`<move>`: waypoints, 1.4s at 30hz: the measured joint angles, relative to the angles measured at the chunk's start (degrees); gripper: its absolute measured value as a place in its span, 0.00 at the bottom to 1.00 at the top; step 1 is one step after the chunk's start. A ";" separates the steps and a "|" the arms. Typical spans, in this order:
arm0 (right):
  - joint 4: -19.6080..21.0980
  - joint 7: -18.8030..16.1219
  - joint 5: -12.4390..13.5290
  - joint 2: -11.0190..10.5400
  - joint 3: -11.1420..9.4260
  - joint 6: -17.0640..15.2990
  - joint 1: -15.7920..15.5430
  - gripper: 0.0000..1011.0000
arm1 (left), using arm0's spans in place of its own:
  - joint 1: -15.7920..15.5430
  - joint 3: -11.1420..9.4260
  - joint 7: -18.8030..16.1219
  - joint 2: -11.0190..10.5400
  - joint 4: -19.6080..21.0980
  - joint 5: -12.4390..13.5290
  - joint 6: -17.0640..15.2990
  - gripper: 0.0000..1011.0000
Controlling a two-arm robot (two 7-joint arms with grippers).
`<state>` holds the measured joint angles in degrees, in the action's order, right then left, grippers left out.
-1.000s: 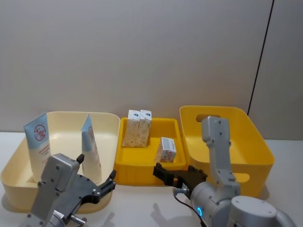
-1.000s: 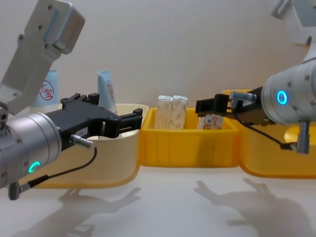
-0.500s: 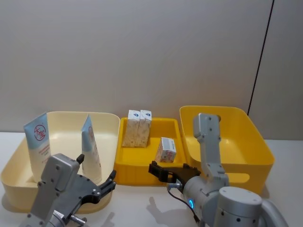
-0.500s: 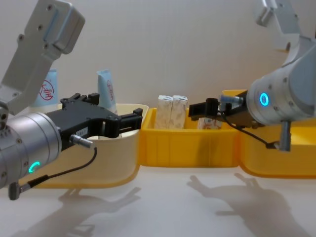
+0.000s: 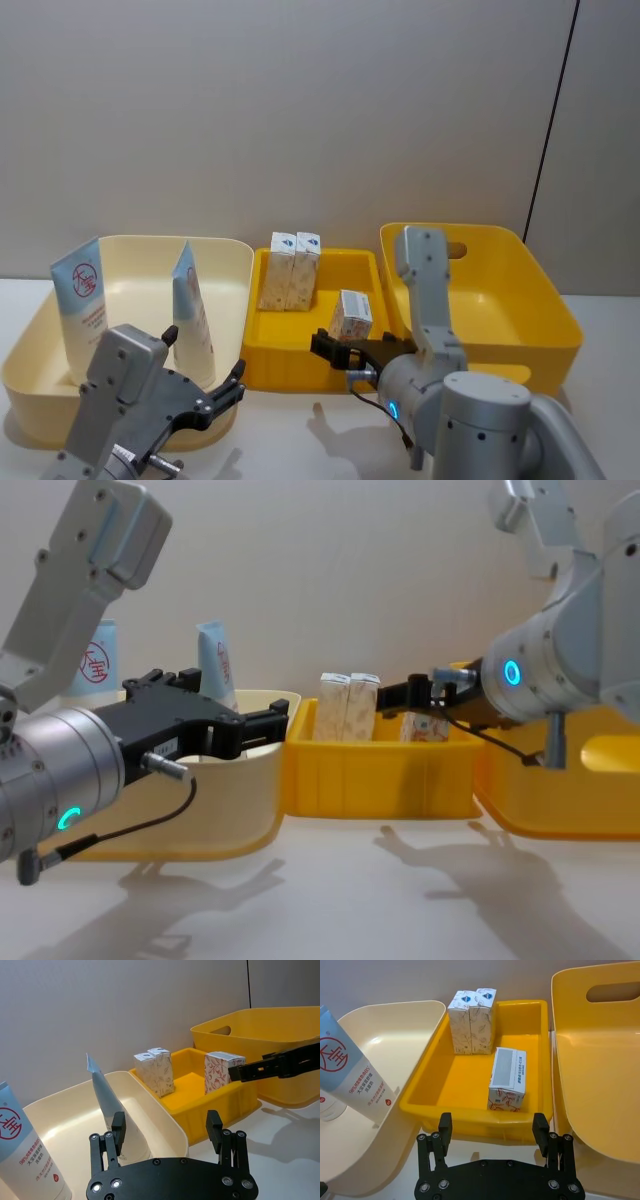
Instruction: Bimanual collaborative sorting of washing and personal care products
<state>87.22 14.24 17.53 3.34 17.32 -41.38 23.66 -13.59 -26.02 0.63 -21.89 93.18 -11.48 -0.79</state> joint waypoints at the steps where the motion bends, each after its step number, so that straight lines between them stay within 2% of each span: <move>1: -0.14 -0.01 -0.07 0.00 0.03 0.02 0.16 0.99 | 0.00 0.00 0.00 0.00 0.00 0.00 0.00 0.99; 16: -5.27 -0.74 -1.94 0.10 0.92 -0.12 4.39 0.99 | 0.00 0.00 0.00 0.00 0.00 0.00 0.00 0.99; 33: -11.22 -0.83 -2.54 2.06 0.31 0.83 7.68 0.99 | 0.00 0.00 0.00 0.00 0.00 0.00 0.00 0.99; 38: -12.04 -0.80 -2.57 2.38 0.15 1.04 8.09 0.91 | 0.00 0.00 0.00 0.00 0.00 0.00 0.00 0.99; 42: -12.57 -0.76 -2.59 2.58 0.05 1.18 8.34 0.81 | 0.00 0.00 0.00 0.00 0.00 0.00 0.00 0.99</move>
<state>74.65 13.49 14.94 5.92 17.37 -40.20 32.00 -13.59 -26.03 0.63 -21.89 93.18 -11.48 -0.79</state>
